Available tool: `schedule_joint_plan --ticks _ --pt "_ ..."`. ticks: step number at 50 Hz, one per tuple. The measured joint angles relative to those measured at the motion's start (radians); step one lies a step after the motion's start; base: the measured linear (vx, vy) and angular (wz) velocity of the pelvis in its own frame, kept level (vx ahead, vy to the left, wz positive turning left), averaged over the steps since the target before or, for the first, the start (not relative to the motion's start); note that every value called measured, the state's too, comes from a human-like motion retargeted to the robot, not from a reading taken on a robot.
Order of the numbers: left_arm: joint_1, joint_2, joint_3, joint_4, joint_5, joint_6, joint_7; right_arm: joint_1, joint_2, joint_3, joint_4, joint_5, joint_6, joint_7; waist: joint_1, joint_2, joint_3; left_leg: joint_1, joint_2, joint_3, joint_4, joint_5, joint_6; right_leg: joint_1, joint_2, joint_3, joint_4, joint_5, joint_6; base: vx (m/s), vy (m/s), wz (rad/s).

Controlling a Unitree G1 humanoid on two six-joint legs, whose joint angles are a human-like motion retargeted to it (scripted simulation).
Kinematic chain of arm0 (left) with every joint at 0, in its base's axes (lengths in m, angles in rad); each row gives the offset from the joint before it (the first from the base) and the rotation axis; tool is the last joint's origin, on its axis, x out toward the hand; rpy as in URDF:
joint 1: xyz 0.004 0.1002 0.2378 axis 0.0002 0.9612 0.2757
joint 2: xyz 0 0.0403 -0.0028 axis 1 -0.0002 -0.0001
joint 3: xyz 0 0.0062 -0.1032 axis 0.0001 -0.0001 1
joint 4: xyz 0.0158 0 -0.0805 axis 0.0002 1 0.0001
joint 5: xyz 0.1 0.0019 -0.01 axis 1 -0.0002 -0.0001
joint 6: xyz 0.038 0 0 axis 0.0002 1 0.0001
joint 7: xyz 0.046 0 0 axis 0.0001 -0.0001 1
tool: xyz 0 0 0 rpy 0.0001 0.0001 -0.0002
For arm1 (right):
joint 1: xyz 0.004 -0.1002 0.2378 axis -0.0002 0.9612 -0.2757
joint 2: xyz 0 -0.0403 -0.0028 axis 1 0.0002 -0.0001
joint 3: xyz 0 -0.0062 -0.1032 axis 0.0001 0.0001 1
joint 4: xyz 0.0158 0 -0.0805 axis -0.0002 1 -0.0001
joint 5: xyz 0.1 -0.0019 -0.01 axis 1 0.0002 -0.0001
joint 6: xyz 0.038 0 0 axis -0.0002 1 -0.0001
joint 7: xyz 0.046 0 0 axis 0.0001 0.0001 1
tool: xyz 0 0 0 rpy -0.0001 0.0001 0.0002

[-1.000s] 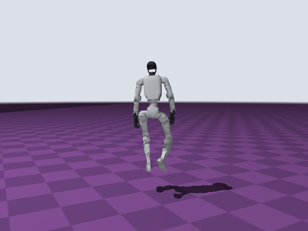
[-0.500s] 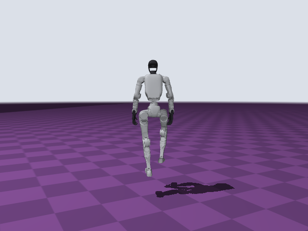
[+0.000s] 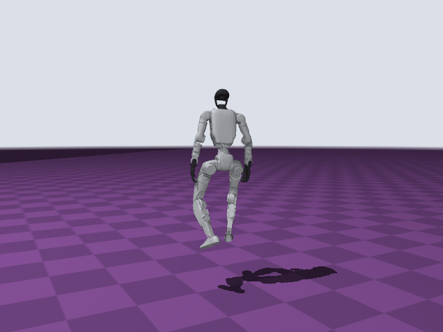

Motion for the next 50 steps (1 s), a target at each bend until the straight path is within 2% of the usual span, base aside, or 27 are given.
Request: schedule_joint_plan --ticks 4,8,17,27,36,42,46,50 --pt "0.007 -0.001 -0.01 -0.003 0.024 -0.001 -0.009 0.009 -0.008 -0.004 -0.016 0.022 0.002 0.011 0.028 -0.012 -0.025 -0.022 0.026 0.046 -0.001 -0.11 0.018 0.111 0.026 -0.048 -0.142 0.021 0.023 0.1 -0.1 0.32" --pt "0.009 -0.003 -0.024 0.014 0.058 -0.003 -0.017 0.014 -0.01 -0.016 -0.018 0.03 0.006 0.033 0.04 -0.027 -0.052 -0.006 -0.011 0.086 -0.156 -0.183 0.011 0.199 0.037 -0.087 -0.252 0.041 0.051 0.1 -0.05 0.38" --pt "0.009 -0.01 -0.03 0.052 0.134 0.003 -0.034 0.01 -0.004 -0.041 0.01 0.013 0.013 0.072 0.022 -0.046 -0.1 0.045 -0.095 0.103 -0.453 -0.169 -0.004 0.271 0.022 -0.158 -0.307 0.023 0.076 0.08 -0.01 0.48" --pt "-0.004 -0.028 -0.008 0.045 0.147 0.002 -0.047 0.016 -0.009 -0.063 0.004 -0.03 0.013 0.087 0.054 -0.051 -0.101 0.002 -0.12 0.043 -0.458 -0.176 0.009 0.261 -0.014 -0.199 -0.269 -0.015 0.067 0.05 0.0 0.45" --pt "0.002 -0.027 0.011 0.022 0.126 -0.011 -0.054 -0.007 -0.037 -0.07 -0.022 -0.068 -0.001 0.053 0.143 -0.029 -0.076 -0.161 -0.056 0.025 -0.185 -0.196 0.016 0.24 -0.023 -0.235 -0.213 -0.053 0.04 0.02 0.0 0.37" --pt "0.018 -0.02 0.018 0.007 0.107 -0.013 -0.059 -0.007 -0.066 -0.079 -0.034 -0.061 -0.014 0.018 0.203 -0.002 -0.083 -0.232 -0.006 0.028 -0.062 -0.192 0.015 0.233 -0.009 -0.255 -0.175 -0.078 0.026 0.0 0.06 0.22" --pt "0.045 -0.013 0.02 0.012 0.097 -0.009 -0.06 0.011 -0.084 -0.088 -0.052 -0.055 -0.022 -0.001 0.199 0.015 -0.095 -0.201 -0.045 0.025 -0.132 -0.176 0.009 0.202 -0.024 -0.2 -0.062 -0.125 0.024 0.01 0.13 0.44" --pt "0.057 -0.005 0.013 0.01 0.09 0.001 -0.068 0.026 -0.099 -0.095 -0.08 -0.054 -0.022 0.001 0.155 0.021 -0.095 -0.152 -0.118 0.013 -0.2 -0.175 0.028 0.079 -0.084 -0.096 0.214 -0.188 0.002 0.02 0.16 0.67"
